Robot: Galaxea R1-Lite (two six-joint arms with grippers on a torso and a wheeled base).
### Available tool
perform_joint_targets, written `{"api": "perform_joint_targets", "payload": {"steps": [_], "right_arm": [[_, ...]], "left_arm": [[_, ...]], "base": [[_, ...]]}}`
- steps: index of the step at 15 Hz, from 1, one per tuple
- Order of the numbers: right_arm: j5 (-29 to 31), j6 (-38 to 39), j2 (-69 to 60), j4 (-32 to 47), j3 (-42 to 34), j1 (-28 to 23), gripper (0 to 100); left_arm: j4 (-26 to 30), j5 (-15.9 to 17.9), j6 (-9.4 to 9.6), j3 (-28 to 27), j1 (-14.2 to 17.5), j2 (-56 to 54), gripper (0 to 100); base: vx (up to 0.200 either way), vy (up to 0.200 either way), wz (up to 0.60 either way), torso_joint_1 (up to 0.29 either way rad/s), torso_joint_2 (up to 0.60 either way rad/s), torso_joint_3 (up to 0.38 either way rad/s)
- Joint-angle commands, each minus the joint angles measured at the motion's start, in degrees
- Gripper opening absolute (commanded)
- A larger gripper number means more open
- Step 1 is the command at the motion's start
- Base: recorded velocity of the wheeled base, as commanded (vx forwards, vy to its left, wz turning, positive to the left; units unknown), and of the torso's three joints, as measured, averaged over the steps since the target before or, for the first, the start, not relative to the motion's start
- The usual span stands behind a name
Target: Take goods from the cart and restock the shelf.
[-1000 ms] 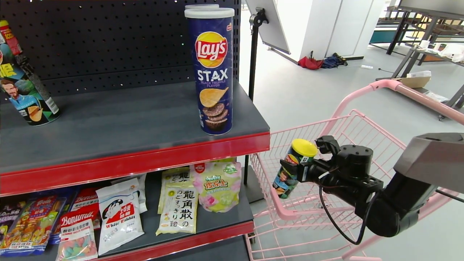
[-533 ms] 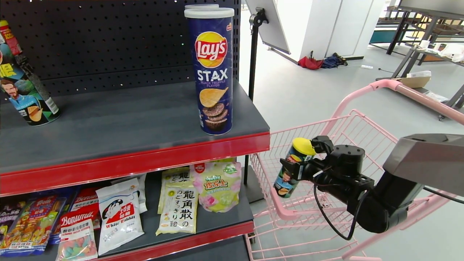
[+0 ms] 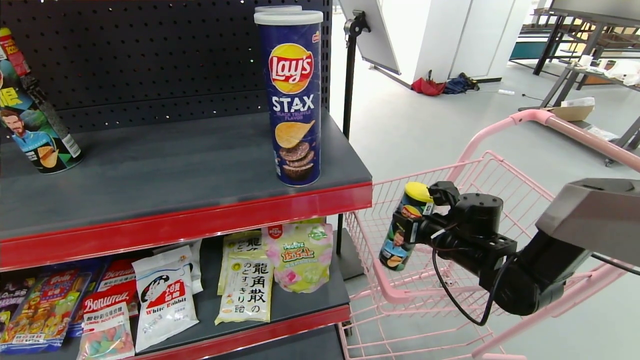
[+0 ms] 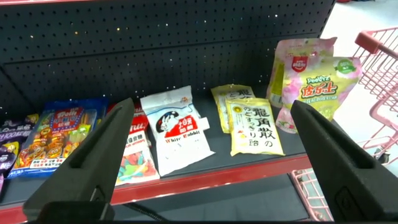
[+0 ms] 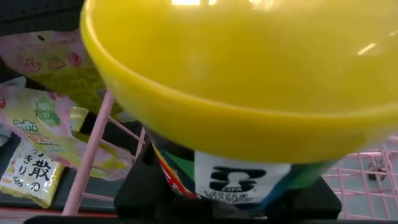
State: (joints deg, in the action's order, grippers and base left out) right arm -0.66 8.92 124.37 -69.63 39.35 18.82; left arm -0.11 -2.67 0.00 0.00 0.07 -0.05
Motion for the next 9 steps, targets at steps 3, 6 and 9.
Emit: {"api": "perform_joint_targets", "payload": {"steps": [3,6,9], "right_arm": [[1.4,-3.1,-20.7,20.2,10.3,-2.0,0],[2.9,-8.0,-33.6,32.5,12.7,-2.0,0],[10.0,-10.7,-47.5,44.6,8.8,-2.0,0]], "left_arm": [[0.0,0.0,0.00,0.0,0.0,0.0,100],[0.0,0.0,0.00,0.0,0.0,0.0,100],[0.0,0.0,0.00,0.0,0.0,0.0,100]], "base": [[0.000,0.000,0.00,0.000,0.00,0.000],[0.000,0.000,0.00,0.000,0.00,0.000],[0.000,0.000,0.00,0.000,0.00,0.000]]}}
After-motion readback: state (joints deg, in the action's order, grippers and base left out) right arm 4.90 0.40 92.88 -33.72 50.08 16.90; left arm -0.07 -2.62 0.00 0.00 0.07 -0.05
